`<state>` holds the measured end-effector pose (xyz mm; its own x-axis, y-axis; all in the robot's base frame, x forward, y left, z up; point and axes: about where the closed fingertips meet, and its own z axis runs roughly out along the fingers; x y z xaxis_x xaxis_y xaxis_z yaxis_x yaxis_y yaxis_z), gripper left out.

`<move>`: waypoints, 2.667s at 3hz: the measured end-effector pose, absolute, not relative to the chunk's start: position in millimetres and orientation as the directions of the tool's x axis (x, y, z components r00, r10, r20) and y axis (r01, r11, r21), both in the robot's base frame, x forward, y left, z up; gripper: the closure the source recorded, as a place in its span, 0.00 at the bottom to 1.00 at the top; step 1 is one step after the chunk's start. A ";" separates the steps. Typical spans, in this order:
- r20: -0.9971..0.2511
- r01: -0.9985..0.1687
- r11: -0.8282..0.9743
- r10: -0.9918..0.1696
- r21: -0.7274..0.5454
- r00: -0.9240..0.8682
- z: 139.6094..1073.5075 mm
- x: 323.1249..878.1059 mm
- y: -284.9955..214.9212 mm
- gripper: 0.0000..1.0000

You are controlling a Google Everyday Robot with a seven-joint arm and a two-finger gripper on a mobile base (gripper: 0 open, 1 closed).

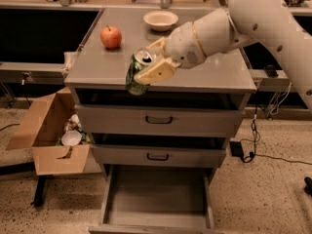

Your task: Pick green can from bottom drawer and place on counter

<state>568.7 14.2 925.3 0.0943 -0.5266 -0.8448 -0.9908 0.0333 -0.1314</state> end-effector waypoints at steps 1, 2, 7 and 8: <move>-0.882 -0.978 0.183 -0.472 -0.100 0.002 943.5 615.4 1.0 1.00; -0.883 -0.938 0.347 -0.444 -0.012 -0.153 945.2 686.3 -13.5 1.00; -0.759 -0.873 0.481 -0.537 0.084 -0.369 908.3 768.0 -9.4 0.58; -0.759 -0.873 0.481 -0.537 0.084 -0.369 908.3 768.0 -9.4 0.35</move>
Offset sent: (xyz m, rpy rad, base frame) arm 0.1726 -0.0443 0.0265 0.1156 0.1641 -0.4532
